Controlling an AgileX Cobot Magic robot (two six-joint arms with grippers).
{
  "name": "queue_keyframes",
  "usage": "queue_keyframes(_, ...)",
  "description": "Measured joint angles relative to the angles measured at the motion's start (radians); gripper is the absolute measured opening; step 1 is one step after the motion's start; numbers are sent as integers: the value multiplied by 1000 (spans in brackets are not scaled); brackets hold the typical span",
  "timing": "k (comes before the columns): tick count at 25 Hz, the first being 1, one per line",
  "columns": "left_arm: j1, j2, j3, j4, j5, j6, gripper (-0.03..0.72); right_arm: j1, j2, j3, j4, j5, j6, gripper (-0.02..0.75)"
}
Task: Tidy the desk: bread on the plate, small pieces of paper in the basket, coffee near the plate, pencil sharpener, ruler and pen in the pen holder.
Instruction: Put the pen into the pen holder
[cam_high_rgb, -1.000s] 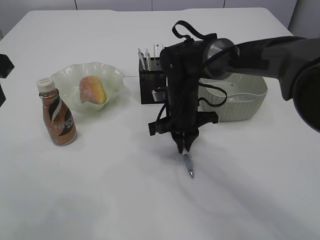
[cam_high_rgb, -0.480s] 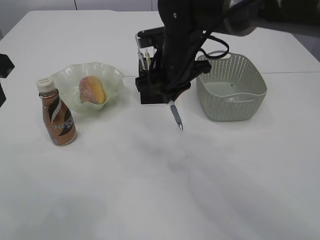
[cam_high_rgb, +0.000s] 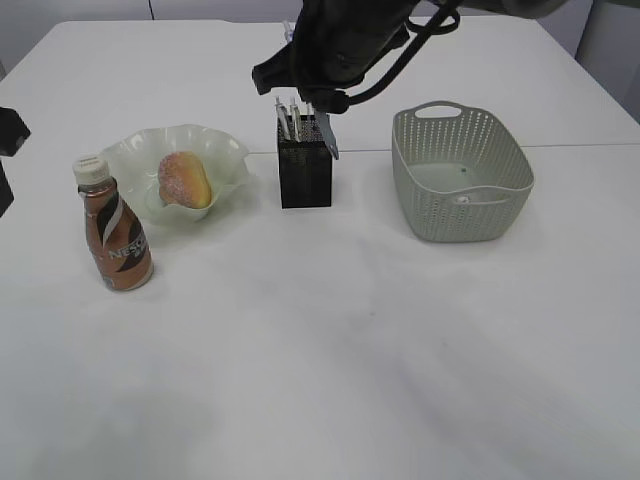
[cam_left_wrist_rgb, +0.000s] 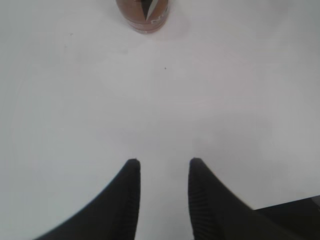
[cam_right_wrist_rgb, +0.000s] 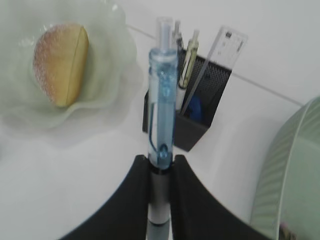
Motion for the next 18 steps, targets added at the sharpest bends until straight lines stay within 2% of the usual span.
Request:
queue_keyframes(8,0,0,0,0,0,0,239,0,-26,16,-105,-263,-14,78)
queue_keyframes(18,0,0,0,2,0,0,239,-72,-92,250,-172,-590,-87,78)
